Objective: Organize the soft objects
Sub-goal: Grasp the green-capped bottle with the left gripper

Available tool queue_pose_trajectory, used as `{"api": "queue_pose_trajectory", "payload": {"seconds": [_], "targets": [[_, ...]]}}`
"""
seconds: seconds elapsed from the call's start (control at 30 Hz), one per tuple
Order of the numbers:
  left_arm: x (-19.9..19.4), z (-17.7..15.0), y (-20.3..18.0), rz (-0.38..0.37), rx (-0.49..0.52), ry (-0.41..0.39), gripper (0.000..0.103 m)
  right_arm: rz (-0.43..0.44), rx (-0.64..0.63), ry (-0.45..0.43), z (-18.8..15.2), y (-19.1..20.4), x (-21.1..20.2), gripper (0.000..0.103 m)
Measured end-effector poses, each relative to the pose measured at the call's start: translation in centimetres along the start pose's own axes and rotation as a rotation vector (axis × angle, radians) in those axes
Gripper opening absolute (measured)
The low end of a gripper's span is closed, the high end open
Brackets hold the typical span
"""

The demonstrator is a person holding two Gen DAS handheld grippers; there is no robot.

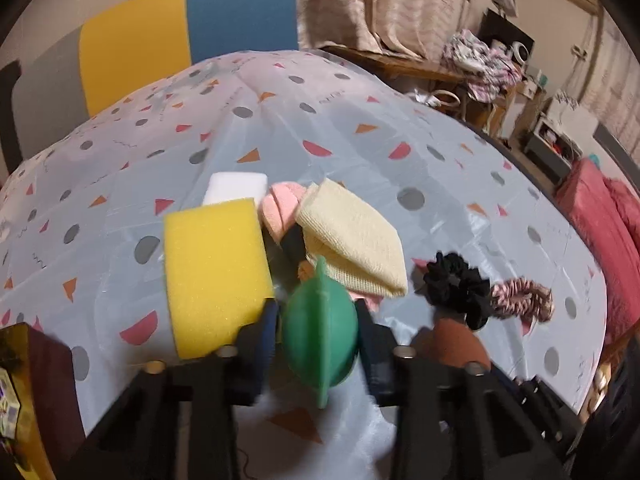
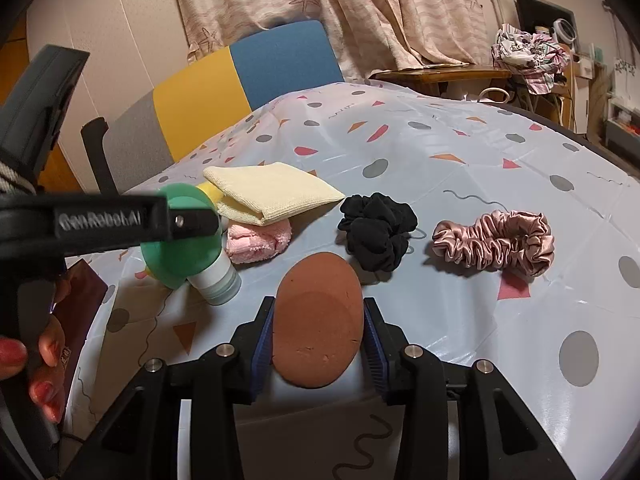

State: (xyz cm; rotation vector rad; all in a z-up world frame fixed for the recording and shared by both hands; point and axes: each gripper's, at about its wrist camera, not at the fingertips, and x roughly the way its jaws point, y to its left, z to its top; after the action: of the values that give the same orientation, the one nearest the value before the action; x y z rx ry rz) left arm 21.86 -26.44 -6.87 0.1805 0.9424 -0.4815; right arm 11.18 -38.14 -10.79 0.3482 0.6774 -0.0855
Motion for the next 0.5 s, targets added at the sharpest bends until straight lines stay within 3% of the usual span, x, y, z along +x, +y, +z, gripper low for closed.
{"api": "queue_pose_trajectory", "payload": {"seconds": [0.33,0.5], "targets": [[-2.0,-2.7,0.9,-0.019,-0.015,-0.028,0.032,-0.003,-0.002,0.0,0.0,0.0,0.0,0.042],[-3.4,-4.3,2.1,-0.039,-0.08,-0.04,0.032,-0.006,-0.004,0.0,-0.1,0.0,0.0,0.042]]}}
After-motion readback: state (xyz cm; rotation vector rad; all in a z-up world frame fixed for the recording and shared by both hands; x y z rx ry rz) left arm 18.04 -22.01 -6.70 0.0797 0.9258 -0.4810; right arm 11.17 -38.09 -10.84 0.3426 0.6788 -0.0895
